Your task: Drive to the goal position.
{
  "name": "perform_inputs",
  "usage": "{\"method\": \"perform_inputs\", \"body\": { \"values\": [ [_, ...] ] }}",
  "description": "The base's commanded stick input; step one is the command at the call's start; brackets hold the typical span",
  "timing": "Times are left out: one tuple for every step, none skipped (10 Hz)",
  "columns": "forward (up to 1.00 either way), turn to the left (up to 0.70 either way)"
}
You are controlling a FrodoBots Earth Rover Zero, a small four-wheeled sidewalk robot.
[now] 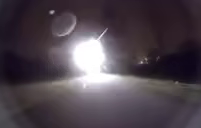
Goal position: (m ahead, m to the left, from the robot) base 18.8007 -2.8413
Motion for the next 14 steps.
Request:
{"method": "perform_inputs", "body": {
  "values": [
    [1.0, 0.03],
    [1.0, 0.03],
    [1.0, 0.03],
    [1.0, 0.03],
    [1.0, 0.03],
    [1.0, 0.03],
    [1.0, 0.03],
    [1.0, 0.03],
    [1.0, 0.03],
    [1.0, 0.03],
    [1.0, 0.03],
    [1.0, 0.03],
    [1.0, 0.03],
    [1.0, 0.03]
  ]
}}
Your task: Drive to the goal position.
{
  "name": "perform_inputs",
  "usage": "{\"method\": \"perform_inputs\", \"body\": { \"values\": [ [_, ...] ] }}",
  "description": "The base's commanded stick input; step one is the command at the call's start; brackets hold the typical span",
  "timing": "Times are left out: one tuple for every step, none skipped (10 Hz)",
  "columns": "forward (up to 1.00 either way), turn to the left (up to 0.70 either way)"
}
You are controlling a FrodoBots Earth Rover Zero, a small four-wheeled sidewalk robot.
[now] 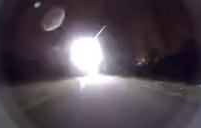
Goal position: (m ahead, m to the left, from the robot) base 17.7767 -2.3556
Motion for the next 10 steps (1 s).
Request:
{"method": "perform_inputs", "body": {
  "values": [
    [1.0, 0.03],
    [1.0, 0.03],
    [1.0, 0.03],
    [1.0, 0.03],
    [1.0, 0.03],
    [1.0, 0.03],
    [1.0, 0.03],
    [1.0, 0.03],
    [1.0, 0.03],
    [1.0, 0.03]
  ]
}}
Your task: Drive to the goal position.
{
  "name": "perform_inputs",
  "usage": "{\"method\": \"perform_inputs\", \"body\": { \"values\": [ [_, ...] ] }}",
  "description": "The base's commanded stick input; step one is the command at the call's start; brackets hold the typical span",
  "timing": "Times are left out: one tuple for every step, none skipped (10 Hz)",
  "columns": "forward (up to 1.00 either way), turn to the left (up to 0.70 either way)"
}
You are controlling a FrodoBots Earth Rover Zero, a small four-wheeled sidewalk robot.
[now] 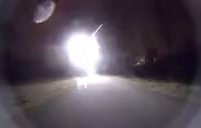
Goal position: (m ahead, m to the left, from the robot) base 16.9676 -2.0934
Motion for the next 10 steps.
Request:
{"method": "perform_inputs", "body": {
  "values": [
    [1.0, 0.03],
    [1.0, 0.03],
    [1.0, 0.04],
    [1.0, 0.04],
    [1.0, 0.04],
    [1.0, 0.04],
    [1.0, 0.04],
    [1.0, 0.05],
    [1.0, 0.05],
    [1.0, 0.05]
  ]
}}
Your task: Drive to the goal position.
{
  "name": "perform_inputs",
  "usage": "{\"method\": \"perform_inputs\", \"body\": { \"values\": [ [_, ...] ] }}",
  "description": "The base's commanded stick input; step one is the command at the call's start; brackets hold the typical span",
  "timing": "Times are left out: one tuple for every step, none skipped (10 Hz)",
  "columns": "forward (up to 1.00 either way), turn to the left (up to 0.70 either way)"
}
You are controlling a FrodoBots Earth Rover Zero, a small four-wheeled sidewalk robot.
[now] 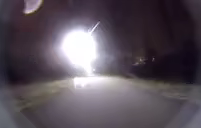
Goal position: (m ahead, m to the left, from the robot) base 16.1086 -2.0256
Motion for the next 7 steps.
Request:
{"method": "perform_inputs", "body": {
  "values": [
    [1.0, 0.05],
    [1.0, 0.05],
    [1.0, 0.05],
    [1.0, 0.06],
    [1.0, 0.06],
    [1.0, 0.08],
    [1.0, 0.09]
  ]
}}
